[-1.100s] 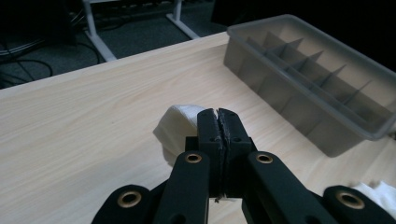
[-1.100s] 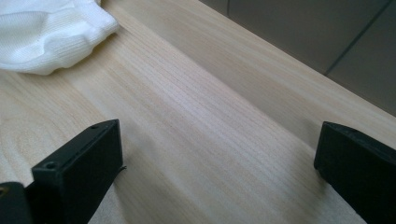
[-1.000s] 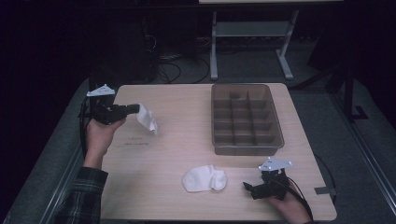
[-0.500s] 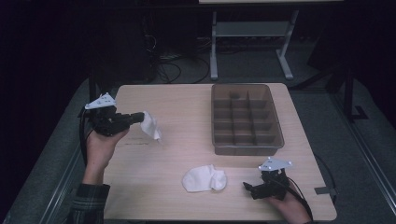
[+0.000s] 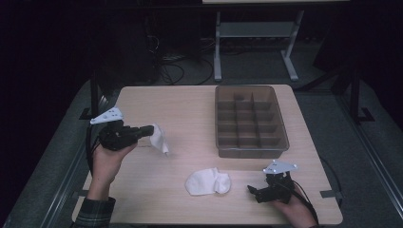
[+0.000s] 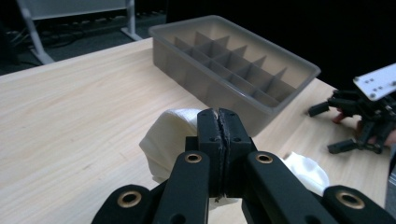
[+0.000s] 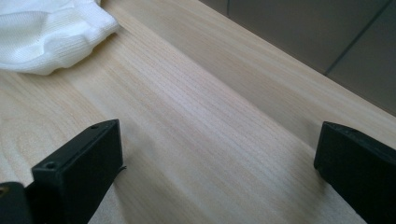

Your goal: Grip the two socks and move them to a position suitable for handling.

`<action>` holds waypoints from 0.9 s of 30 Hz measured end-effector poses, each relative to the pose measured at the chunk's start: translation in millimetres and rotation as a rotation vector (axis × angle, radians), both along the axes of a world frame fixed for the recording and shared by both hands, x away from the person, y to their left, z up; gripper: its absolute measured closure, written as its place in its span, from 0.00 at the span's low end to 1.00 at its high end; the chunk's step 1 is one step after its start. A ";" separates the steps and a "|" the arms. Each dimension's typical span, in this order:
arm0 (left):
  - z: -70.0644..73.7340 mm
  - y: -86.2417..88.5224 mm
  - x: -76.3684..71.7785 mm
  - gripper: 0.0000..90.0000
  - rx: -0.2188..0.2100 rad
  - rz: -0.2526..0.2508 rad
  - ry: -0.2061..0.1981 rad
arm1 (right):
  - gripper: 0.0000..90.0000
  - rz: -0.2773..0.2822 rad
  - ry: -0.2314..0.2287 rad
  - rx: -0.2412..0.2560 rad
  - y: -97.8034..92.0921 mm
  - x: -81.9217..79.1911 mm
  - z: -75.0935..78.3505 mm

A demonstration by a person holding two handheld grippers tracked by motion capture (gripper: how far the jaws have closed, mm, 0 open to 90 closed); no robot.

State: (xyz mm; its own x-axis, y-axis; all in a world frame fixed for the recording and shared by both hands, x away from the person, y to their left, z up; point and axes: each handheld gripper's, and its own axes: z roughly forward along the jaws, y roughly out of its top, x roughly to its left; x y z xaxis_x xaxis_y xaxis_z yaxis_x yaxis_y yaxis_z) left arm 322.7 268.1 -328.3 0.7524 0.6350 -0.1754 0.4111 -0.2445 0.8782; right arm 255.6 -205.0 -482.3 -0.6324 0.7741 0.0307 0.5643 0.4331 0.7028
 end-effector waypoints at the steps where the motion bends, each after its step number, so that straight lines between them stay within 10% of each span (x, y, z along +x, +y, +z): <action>1: -0.8 -1.0 -1.5 0.99 0.002 -0.006 0.002 | 0.01 0.001 0.000 0.000 0.0 0.0 0.0; 27: 5.6 -43.0 -22.9 0.99 -0.087 -0.203 -0.003 | 0.01 -0.005 0.002 0.002 0.4 0.5 0.1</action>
